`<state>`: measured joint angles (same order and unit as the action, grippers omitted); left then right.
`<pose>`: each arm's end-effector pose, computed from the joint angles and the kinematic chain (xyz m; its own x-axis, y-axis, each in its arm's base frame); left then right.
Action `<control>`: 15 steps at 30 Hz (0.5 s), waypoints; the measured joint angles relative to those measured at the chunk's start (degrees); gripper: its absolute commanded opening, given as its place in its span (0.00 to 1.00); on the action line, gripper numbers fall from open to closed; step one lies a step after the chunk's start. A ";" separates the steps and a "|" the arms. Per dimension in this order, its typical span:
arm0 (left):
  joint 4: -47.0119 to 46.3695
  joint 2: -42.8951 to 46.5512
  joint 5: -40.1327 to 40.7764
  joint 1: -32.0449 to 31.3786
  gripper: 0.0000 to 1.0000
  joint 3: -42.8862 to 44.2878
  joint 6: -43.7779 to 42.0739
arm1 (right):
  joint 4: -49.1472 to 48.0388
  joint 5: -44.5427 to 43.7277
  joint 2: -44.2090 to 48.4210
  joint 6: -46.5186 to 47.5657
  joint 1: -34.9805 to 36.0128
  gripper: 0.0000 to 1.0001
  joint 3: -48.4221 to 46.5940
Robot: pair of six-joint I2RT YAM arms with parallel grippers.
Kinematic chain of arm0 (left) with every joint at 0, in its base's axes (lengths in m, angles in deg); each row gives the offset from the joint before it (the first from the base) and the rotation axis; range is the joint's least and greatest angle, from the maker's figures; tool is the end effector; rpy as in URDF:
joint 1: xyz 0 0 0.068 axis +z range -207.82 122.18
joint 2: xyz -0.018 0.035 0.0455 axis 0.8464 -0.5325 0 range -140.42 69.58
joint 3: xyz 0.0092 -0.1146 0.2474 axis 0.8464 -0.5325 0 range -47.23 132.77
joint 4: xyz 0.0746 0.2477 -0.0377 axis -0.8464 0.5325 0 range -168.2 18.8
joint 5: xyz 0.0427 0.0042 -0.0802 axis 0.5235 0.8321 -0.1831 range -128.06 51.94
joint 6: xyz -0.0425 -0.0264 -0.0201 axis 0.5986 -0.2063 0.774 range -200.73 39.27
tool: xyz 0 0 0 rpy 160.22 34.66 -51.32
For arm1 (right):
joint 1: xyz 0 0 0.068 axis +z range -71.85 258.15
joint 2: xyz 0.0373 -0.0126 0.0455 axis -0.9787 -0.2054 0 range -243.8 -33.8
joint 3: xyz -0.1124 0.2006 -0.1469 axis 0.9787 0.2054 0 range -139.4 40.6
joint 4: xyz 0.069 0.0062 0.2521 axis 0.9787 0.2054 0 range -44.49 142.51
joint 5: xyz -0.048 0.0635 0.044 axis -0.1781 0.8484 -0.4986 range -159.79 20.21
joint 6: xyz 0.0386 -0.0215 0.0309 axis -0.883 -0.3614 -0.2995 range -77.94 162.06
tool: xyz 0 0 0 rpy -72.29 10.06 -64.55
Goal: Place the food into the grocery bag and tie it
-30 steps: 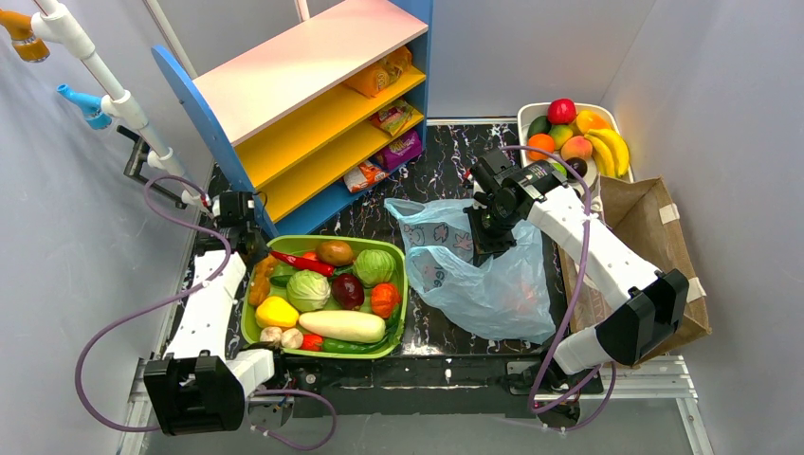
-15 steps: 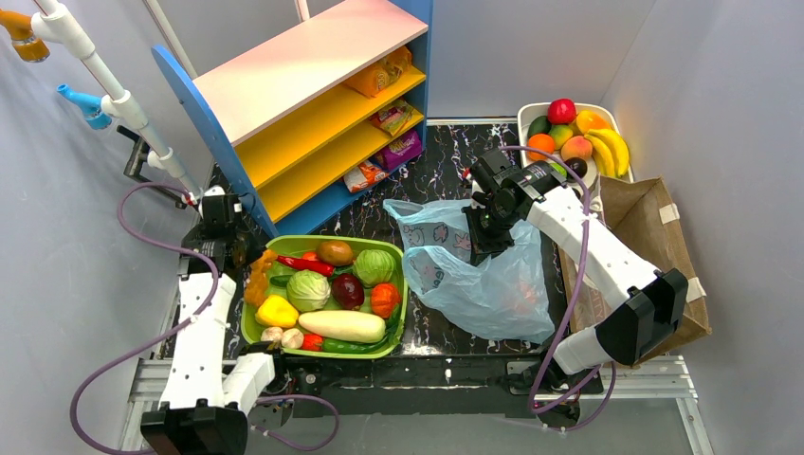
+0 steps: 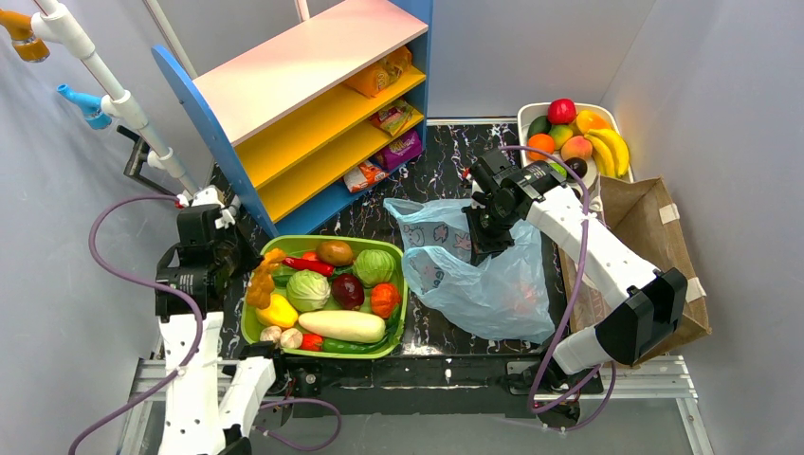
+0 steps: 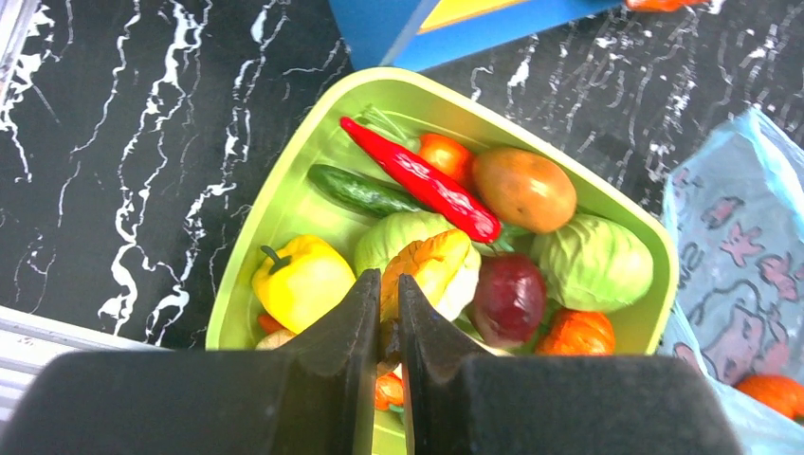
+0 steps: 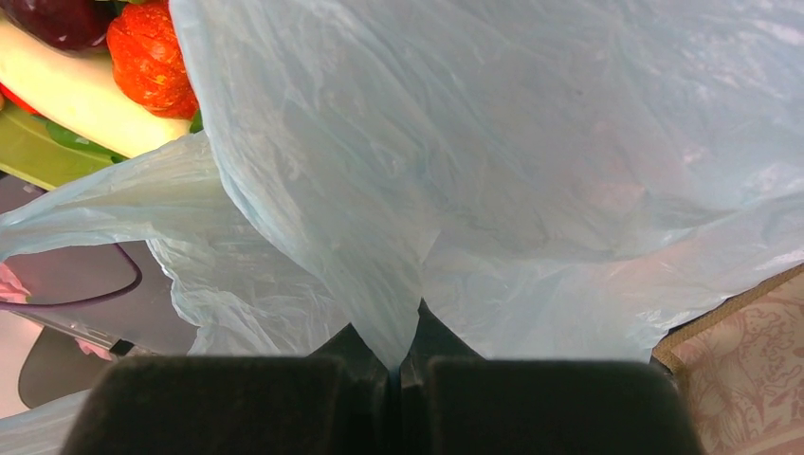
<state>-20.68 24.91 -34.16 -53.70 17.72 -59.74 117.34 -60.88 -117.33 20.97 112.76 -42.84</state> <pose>0.1280 0.0116 0.3740 -0.5185 -0.3957 -0.7580 -0.3337 0.9098 -0.2467 0.2184 0.1574 0.3317 -0.9461 -0.2211 -0.2366 -0.2790 0.9275 0.2489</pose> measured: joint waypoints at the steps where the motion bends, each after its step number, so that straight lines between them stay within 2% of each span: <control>1: 0.44 0.24 -0.72 0.00 0.00 0.50 -0.11 | -0.02 -0.13 0.00 -0.02 0.00 0.01 0.00; 10: 1.03 -1.07 -11.21 -2.03 0.00 2.51 -0.83 | -0.02 -1.55 0.00 -0.96 0.00 0.01 0.00; 13: -0.04 -2.62 -14.08 -4.76 0.00 2.51 -0.35 | 0.00 -2.27 0.00 -1.31 0.00 0.01 0.00; 14: -1.66 -4.26 -15.63 -8.72 0.00 2.51 0.44 | 0.00 -2.69 0.00 -1.53 0.00 0.01 0.00; 15: -1.66 -4.26 -15.63 -8.72 0.00 2.51 0.44 | 0.00 -2.71 0.00 -1.53 0.00 0.01 0.00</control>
<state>-22.35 20.65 -49.79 -62.42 20.23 -59.30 117.34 -63.59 -117.33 19.44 112.76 -42.84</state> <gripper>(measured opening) 0.090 0.023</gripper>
